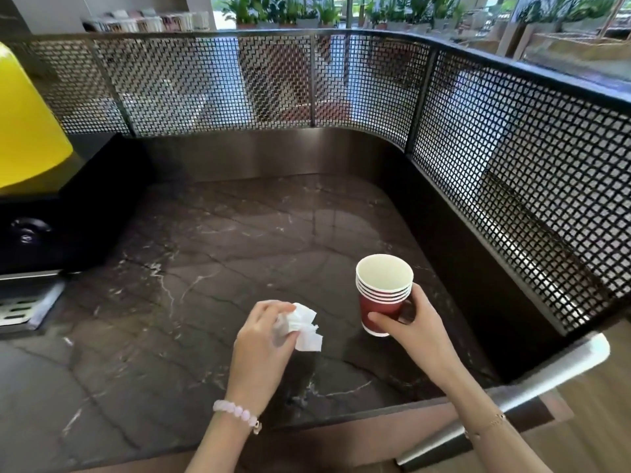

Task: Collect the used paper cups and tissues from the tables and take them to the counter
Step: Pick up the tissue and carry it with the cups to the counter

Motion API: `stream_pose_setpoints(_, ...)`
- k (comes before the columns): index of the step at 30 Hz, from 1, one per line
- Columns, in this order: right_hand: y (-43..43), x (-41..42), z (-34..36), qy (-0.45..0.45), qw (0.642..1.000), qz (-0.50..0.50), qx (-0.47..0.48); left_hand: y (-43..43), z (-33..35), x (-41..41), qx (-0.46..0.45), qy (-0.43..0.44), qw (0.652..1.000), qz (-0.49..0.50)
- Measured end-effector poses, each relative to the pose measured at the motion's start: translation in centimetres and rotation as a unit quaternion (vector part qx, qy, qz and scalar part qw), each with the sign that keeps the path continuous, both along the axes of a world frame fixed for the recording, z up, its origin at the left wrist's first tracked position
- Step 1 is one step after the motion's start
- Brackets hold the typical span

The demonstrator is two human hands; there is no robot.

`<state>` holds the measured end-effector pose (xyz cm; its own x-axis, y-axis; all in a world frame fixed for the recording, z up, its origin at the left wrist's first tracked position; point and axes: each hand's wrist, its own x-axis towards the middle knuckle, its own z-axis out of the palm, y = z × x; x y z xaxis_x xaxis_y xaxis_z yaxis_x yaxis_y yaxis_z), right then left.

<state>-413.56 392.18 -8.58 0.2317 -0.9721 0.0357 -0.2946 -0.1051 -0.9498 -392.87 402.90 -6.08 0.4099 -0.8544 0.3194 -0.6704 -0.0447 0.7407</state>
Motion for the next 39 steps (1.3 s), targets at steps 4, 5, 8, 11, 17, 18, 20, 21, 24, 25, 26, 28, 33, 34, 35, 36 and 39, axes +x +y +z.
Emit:
stream_pose_setpoints(4, -1.2, -0.4, -0.8, -0.002, 1.000, 0.005, 0.015, -0.6, -0.7, -0.7, 0.011, 0.012, 1.000, 0.016)
stream_pose_setpoints(5, -1.4, -0.5, -1.1, -0.003, 1.000, 0.008, 0.020, -0.7, -0.9, -0.9, 0.014, 0.015, 1.000, 0.019)
stream_pose_setpoints(8, -1.6, -0.8, -1.8, -0.003, 0.999, 0.012, 0.030, -0.9, -1.3, -1.1, 0.025, 0.021, 0.999, 0.025)
stream_pose_setpoints(11, -1.5, -0.9, -2.5, -0.007, 0.999, 0.007, 0.036, -1.1, -1.6, -1.3, 0.035, 0.017, 0.999, 0.026)
stream_pose_setpoints(17, -1.6, -1.4, -3.0, -0.018, 0.999, 0.015, 0.041, -1.3, -2.0, -1.8, 0.038, 0.017, 0.998, 0.037)
stream_pose_setpoints(18, -1.6, -1.5, -3.1, -0.018, 0.999, 0.019, 0.045, -1.4, -2.0, -1.9, 0.038, 0.018, 0.998, 0.038)
stream_pose_setpoints(20, -1.5, -1.6, -3.3, -0.020, 0.998, 0.025, 0.054, -1.4, -2.1, -2.0, 0.040, 0.023, 0.998, 0.041)
stream_pose_setpoints(21, -1.5, -1.7, -3.4, -0.021, 0.998, 0.028, 0.055, -1.4, -2.1, -2.1, 0.040, 0.025, 0.998, 0.043)
stream_pose_setpoints(24, -1.4, -1.9, -3.4, -0.015, 0.998, 0.035, 0.058, -1.3, -2.2, -2.4, 0.041, 0.025, 0.998, 0.050)
stream_pose_setpoints(25, -1.4, -1.8, -3.4, -0.014, 0.998, 0.036, 0.058, -1.2, -2.3, -2.5, 0.041, 0.025, 0.998, 0.051)
stream_pose_setpoints(26, -1.4, -1.8, -3.4, -0.014, 0.998, 0.037, 0.057, -1.1, -2.4, -2.5, 0.040, 0.024, 0.998, 0.052)
stream_pose_setpoints(28, -1.4, -1.8, -3.4, -0.017, 0.998, 0.040, 0.055, -1.0, -2.5, -2.6, 0.037, 0.020, 0.998, 0.055)
stream_pose_setpoints(33, -1.8, -1.8, -3.4, -0.019, 0.997, 0.047, 0.055, -0.9, -3.0, -2.5, 0.031, 0.015, 0.998, 0.060)
stream_pose_setpoints(34, -1.8, -1.8, -3.4, -0.017, 0.997, 0.047, 0.055, -1.0, -3.2, -2.4, 0.030, 0.017, 0.997, 0.063)
stream_pose_setpoints(35, -1.9, -1.9, -3.4, -0.017, 0.997, 0.047, 0.057, -1.0, -3.3, -2.3, 0.030, 0.022, 0.997, 0.066)
stream_pose_setpoints(36, -2.0, -2.0, -3.4, -0.017, 0.997, 0.049, 0.059, -1.1, -3.4, -2.3, 0.032, 0.027, 0.997, 0.070)
stream_pose_setpoints(39, -2.2, -2.3, -3.3, -0.019, 0.996, 0.059, 0.066, -1.3, -3.8, -2.0, 0.045, 0.035, 0.995, 0.079)
